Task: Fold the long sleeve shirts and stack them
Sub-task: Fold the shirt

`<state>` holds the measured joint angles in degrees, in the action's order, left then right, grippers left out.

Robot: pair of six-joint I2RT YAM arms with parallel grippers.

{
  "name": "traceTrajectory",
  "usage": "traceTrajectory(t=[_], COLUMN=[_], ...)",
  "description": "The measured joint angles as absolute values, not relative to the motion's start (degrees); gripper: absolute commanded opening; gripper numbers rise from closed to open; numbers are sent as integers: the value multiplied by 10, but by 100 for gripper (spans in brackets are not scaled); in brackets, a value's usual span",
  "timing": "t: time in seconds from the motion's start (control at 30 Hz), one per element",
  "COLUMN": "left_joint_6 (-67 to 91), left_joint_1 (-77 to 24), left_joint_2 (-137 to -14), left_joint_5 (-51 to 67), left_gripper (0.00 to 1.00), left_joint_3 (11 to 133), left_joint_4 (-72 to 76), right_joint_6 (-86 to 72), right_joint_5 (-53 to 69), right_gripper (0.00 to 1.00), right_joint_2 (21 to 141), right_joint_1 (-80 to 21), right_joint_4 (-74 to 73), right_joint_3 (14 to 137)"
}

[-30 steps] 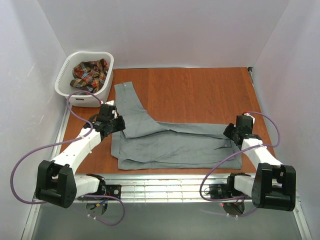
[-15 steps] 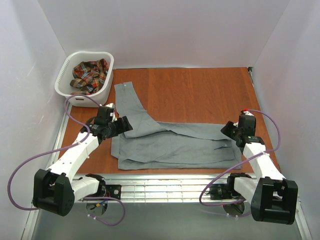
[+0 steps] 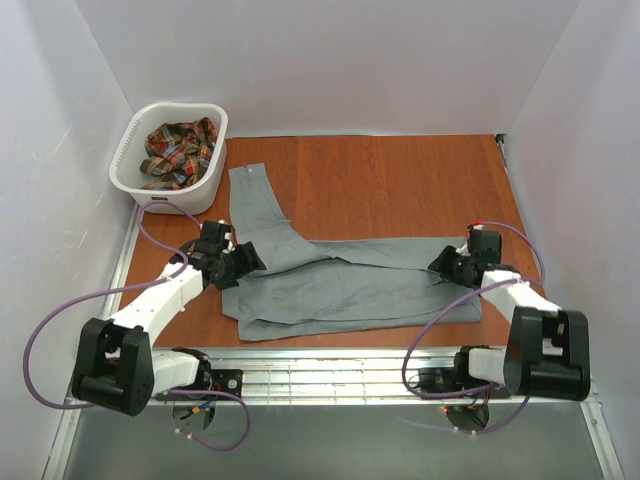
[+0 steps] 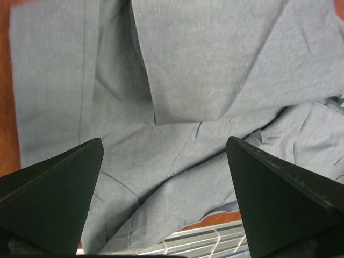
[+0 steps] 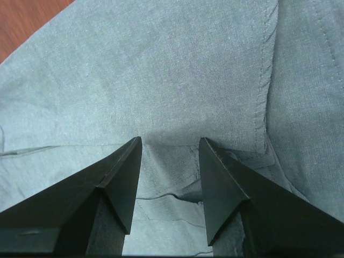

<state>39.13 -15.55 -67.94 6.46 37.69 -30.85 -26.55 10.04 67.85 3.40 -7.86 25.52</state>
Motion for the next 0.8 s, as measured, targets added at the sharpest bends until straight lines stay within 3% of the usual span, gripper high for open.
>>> traceTrajectory(t=[0.37, 0.8], left_joint_6=[358, 274], left_joint_1=[-120, -117], left_joint_2=[-877, -1158], left_joint_5=[3, -97], left_gripper=[88, 76], left_joint_3=[595, 802], left_joint_4=[-279, -219], right_joint_6=[-202, -173], right_joint_5=[50, 34], right_gripper=[41, 44], right_joint_2=[892, 841], right_joint_1=[56, 30], right_joint_4=[-53, -70], right_joint_3=[434, 444])
